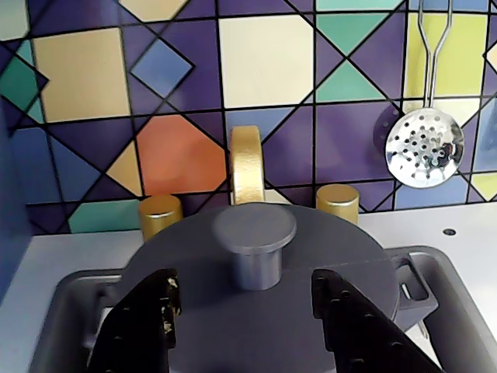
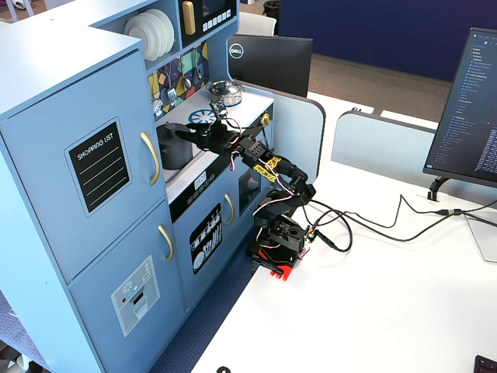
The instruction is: Take off the lid from the gray recipient and place it on the counter
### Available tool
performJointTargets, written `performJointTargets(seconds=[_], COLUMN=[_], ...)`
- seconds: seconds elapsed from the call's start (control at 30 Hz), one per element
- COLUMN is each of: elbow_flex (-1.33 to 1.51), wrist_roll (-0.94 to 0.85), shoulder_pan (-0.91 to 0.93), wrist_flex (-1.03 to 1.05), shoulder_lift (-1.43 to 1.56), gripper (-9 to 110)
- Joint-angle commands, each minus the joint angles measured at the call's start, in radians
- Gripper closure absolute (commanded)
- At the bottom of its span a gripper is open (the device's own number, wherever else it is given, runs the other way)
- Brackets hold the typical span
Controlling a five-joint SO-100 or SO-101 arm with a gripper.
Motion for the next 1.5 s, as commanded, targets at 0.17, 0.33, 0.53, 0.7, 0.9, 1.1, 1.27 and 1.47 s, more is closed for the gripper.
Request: performJointTargets(seconds=[0.17, 0.33, 0.53, 0.7, 0.9, 1.1, 1.27, 1.47], elbow_flex=[-0.087, -0.121, -0.175, -0.236, -0.25, -0.252, -0.27, -0.33], wrist_roll=[-0.049, -0.052, -0.054, -0.049, -0.048, -0.018, -0.017, -0.023], shoulder_pan=[-0.005, -0.002, -0.002, -0.005, -0.014, -0.021, -0.025, -0.021], wrist_flex=[-0.104, -0.115, -0.141, -0.144, -0.144, -0.146, -0.147, -0.126], shoulder_lift=[-0.1, -0.164, -0.249, -0.311, -0.333, -0.324, -0.316, -0.31], gripper=[88, 88, 89, 90, 94, 101, 101, 101])
